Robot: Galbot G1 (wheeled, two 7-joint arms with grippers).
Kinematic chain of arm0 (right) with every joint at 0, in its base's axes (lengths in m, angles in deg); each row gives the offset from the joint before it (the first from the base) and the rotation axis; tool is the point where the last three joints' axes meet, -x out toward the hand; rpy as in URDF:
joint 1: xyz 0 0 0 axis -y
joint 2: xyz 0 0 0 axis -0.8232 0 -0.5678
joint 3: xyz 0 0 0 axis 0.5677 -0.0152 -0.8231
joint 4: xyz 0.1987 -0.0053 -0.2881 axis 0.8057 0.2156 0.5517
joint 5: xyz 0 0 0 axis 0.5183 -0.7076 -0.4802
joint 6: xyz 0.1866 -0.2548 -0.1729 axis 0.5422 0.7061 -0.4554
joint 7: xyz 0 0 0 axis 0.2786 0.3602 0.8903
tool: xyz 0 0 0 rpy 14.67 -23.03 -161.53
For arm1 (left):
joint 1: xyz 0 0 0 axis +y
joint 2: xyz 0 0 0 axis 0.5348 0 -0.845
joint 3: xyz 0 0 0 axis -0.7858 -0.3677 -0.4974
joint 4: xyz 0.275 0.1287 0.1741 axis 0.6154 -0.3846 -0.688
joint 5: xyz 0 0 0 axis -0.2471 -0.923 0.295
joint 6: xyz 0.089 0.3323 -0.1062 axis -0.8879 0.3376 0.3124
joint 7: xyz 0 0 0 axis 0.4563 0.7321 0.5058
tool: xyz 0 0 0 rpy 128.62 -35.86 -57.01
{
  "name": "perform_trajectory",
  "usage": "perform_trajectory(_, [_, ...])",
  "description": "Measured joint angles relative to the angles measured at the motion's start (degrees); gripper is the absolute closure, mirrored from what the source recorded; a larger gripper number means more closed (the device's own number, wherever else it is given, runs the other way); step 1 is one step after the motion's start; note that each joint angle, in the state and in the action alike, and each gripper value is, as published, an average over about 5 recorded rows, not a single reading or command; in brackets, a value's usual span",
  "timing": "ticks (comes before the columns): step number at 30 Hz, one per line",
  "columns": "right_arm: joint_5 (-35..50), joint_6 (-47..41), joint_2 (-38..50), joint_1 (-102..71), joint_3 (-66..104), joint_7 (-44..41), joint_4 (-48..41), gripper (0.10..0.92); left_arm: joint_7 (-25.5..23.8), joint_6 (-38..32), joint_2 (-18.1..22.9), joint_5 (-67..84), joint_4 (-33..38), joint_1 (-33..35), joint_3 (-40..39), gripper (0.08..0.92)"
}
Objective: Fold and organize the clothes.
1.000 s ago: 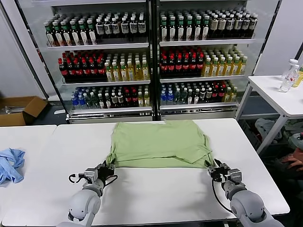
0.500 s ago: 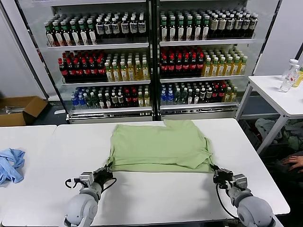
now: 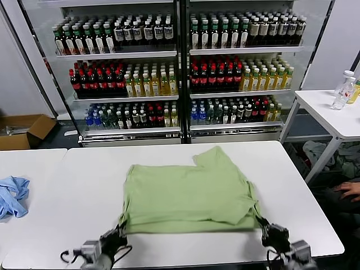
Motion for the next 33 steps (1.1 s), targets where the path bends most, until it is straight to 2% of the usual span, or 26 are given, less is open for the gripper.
perform_trajectory(4, [-1.8,-0.3,-0.5,-1.8,0.8,0.6,2.6,0.749,0.4,0.0,-0.2,-1.1,2.5,3.6,1.3,0.883])
perform_trajectory(10, [-1.0,-1.4,-0.2,0.6,0.9,2.6,4.6,0.576,-0.1,0.0,-1.3,-0.9,5.9,5.1,3.8,0.73])
perform_trajectory(16, [2.9,-3.2,-0.3,11.3,-2.5,4.8,0.5,0.402,-0.7,-0.6,-3.5,0.3,6.2,1.2,4.8,0.54])
perform_trajectory(21, [6.6,-5.0,-2.0,24.4,-8.6,6.3,-7.7,0.259,-0.6,-1.0,-5.3,1.9,1.9,-5.9,3.6,0.392])
perform_trajectory(24, [8.2,-5.9,-3.6,32.6,-12.6,6.7,-13.6,0.213,-0.3,-1.3,-6.0,2.4,-2.2,-11.5,2.1,0.306])
perform_trajectory(28, [9.4,-6.6,-6.1,42.8,-17.8,6.9,-22.4,0.203,-0.1,-1.3,-6.4,2.8,-8.6,-19.0,-0.5,0.209])
perform_trajectory(33, [10.4,-7.0,-9.7,54.5,-23.2,6.7,-34.0,0.203,0.0,-1.0,-6.3,3.3,-17.0,-27.4,-3.6,0.178])
